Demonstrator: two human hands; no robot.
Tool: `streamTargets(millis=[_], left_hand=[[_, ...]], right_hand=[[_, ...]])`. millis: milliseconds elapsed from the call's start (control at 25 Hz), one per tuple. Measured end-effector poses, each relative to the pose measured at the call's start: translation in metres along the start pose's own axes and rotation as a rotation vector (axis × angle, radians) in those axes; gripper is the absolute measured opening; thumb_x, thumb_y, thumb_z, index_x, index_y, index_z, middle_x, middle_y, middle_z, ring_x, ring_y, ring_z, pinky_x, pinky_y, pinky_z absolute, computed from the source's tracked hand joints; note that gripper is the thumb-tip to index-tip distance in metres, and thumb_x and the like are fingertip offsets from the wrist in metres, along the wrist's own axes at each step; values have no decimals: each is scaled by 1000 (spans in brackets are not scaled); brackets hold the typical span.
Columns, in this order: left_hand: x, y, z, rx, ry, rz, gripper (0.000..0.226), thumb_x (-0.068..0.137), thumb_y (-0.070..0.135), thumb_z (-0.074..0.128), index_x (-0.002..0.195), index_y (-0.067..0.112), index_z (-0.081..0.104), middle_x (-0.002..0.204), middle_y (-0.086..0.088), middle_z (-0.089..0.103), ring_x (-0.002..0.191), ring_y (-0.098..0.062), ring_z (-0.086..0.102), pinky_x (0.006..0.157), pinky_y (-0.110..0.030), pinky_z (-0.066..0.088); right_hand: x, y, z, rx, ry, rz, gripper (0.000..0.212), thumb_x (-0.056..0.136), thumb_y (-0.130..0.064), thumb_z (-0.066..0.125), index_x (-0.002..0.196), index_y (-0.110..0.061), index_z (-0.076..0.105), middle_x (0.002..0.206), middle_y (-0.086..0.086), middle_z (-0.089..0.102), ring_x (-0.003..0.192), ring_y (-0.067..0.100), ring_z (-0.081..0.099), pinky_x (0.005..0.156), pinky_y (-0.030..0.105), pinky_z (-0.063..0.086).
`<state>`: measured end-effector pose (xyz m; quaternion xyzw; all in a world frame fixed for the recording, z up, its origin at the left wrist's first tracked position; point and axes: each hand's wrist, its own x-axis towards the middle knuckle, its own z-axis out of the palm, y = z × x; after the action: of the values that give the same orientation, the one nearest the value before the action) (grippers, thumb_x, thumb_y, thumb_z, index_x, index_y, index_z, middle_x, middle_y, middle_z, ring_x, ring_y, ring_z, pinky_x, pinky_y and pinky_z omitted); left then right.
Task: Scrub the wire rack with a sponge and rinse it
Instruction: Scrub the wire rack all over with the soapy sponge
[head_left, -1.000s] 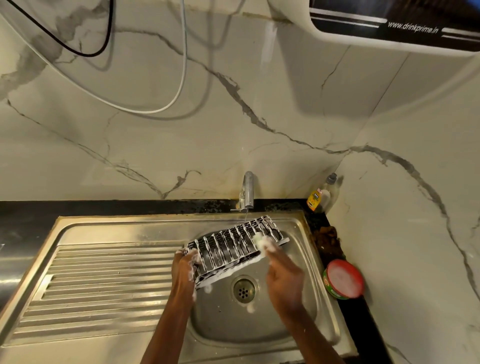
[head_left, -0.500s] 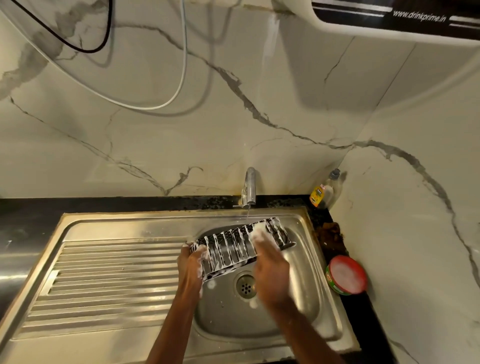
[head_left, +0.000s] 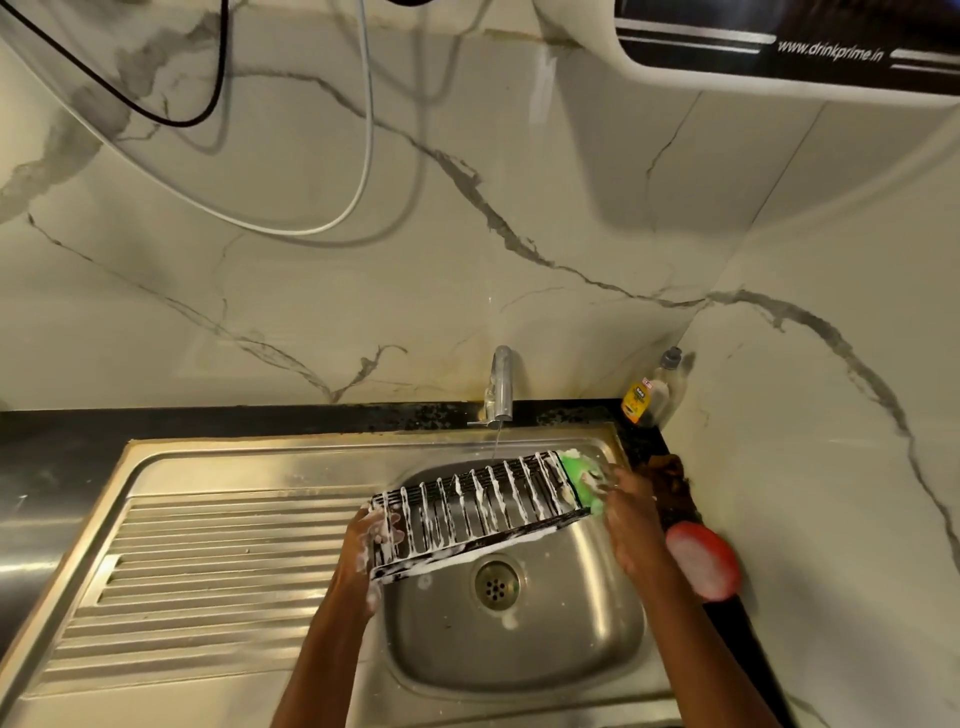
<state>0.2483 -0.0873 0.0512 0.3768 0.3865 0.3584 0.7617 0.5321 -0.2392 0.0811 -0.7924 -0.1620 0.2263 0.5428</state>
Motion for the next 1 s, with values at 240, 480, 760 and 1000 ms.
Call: streamTargets(millis=[240, 480, 760, 1000], left_hand=[[14, -5, 6, 8, -85, -148, 15, 87, 9, 72, 99, 3, 80, 89, -18, 78, 74, -32, 78, 63, -46, 64], [32, -15, -7, 199, 156, -231, 32, 104, 7, 51, 84, 4, 76, 83, -18, 74, 71, -32, 73, 68, -41, 62], [-6, -46, 74, 574, -208, -99, 65, 70, 51, 79, 115, 5, 65, 103, -5, 71, 94, -19, 69, 82, -28, 53], [-1, -55, 98, 620, -87, -92, 37, 76, 42, 79, 91, 10, 70, 87, -7, 76, 76, -17, 70, 75, -36, 60]], right_hand=[[5, -32, -9, 321, -231, 151, 33, 99, 8, 42, 121, -8, 61, 93, 3, 72, 70, 8, 67, 49, 21, 51], [6, -41, 4, 131, -259, 106, 34, 97, 3, 48, 128, -8, 56, 120, 15, 65, 98, 28, 69, 66, 45, 61], [-2, -44, 37, -281, -157, -178, 34, 92, 1, 53, 122, -12, 60, 113, 8, 66, 89, 17, 66, 53, 18, 54], [-5, -49, 35, -250, -143, -240, 26, 93, -8, 60, 117, -17, 62, 110, 6, 68, 98, 22, 68, 73, 37, 61]])
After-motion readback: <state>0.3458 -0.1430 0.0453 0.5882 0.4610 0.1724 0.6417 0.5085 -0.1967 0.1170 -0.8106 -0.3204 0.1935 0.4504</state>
